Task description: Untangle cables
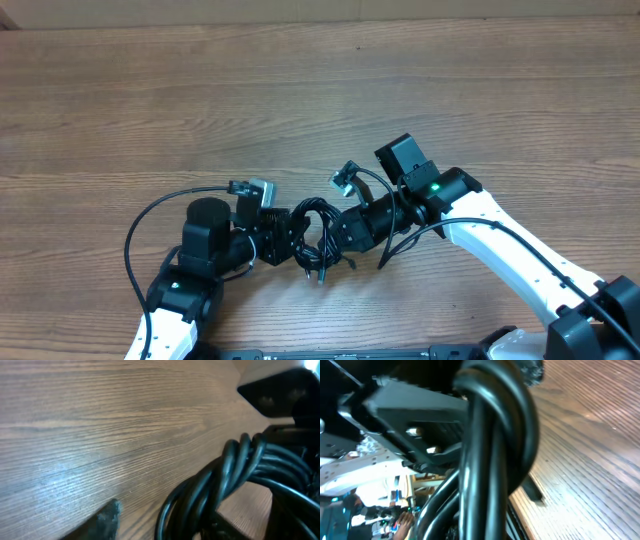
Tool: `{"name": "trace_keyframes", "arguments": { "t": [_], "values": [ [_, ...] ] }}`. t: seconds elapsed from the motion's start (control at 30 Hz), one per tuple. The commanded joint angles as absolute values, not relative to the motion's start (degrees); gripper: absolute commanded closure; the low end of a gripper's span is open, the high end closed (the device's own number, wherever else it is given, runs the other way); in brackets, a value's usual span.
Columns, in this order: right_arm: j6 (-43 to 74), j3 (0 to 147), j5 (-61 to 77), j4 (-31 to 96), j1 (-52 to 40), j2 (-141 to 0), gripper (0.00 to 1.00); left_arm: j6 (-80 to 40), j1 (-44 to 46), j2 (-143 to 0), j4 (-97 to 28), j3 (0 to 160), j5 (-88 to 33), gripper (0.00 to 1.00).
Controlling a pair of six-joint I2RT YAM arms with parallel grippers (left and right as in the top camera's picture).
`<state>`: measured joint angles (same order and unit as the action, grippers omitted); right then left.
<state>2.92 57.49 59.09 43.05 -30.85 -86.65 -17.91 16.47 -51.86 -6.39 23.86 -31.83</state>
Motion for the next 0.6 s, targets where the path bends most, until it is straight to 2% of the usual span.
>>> {"name": "trace_keyframes", "arguments": {
  "t": [0.0,0.2,0.47,0.5,0.57],
  "values": [
    [0.5,57.4,65.0,43.3,-31.1,-86.4,0.95,-11.1,16.1,-51.7,-6.4,24.6,-31.6,0.68],
    [-1.7,57.4,68.1,46.5,-31.1,-86.4,0.94,-10.1,16.1,-51.7,-6.3,24.6,-31.5,0.96],
    [-1.6,57.4,62.5,43.5,-31.1,-86.4,0.88,-14.8,16.1,-51.7,-6.3,24.6,-27.6,0.96],
    [-1.5,57.4,59.6,42.9,-31.1,-86.4,0.83,-17.3,16.1,-51.7,-6.9,24.6,-24.6,0.96],
    [-1.3,57.4,55.6,42.2,-31.1,-86.4,0.64,-21.3,16.1,-51.7,-8.2,24.6,-20.4,0.96]
  ]
}}
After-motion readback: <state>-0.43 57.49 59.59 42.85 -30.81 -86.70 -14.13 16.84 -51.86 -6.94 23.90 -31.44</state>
